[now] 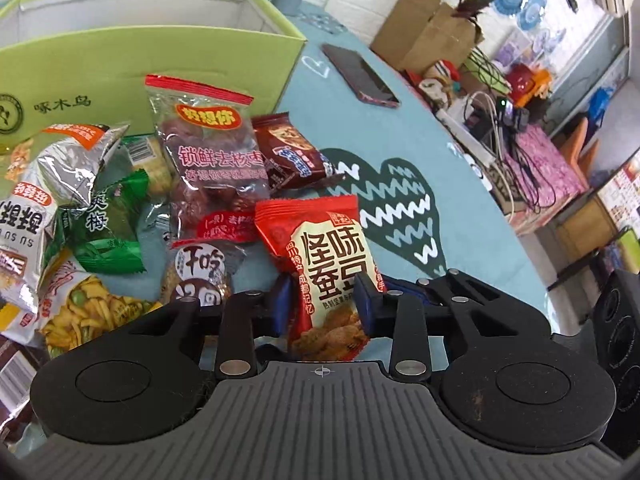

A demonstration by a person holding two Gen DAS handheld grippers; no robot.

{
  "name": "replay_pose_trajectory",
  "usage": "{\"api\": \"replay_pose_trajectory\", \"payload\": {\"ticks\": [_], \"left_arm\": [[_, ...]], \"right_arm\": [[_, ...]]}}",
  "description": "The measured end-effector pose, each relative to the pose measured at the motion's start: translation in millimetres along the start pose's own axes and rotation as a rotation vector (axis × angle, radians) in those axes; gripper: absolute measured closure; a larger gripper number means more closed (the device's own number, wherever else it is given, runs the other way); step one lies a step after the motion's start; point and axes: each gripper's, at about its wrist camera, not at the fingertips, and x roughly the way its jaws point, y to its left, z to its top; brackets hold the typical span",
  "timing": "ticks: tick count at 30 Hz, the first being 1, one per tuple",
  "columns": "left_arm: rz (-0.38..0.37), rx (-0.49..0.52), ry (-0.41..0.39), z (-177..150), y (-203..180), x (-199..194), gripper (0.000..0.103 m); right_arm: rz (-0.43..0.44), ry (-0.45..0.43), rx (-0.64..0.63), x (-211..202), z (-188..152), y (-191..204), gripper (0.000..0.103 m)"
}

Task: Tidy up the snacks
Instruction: 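Move the left gripper to the red snack bag and grasp it, then lift the red bag with the left gripper and drop it into the green box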

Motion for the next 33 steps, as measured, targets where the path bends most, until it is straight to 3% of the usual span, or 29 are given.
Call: {"api": "replay_pose_trajectory", "payload": {"ticks": [11, 14, 18, 30, 33], "left_arm": [[0.007, 0.024, -0.015, -44.5, -9.3, -30.9, 0.091], [0.024, 0.04, -0.02, -52.0, -9.5, -37.8, 0.085], [0.04, 0.042, -0.066, -57.0, -6.4, -52.1, 0.068], [0.006, 0.02, -0.025, -48.1, -7.7, -30.8, 0.072], [-0.043, -0.016, 0.001, -49.8, -1.6, -23.2, 0.082]], "right_arm": [[0.018, -0.018, 0.026, -35.5, -25.4, 31.1, 0.02], [0.016, -0.02, 0.016, -40.8, -32.2, 34.9, 0.022], [-0.013, -0.044, 0.035, -52.0, -33.8, 31.0, 0.021], [-0.029, -0.044, 0.03, -44.2, -31.7, 25.0, 0.022], [-0.017, -0.033, 0.042, -40.1, -35.1, 21.5, 0.035]]}}
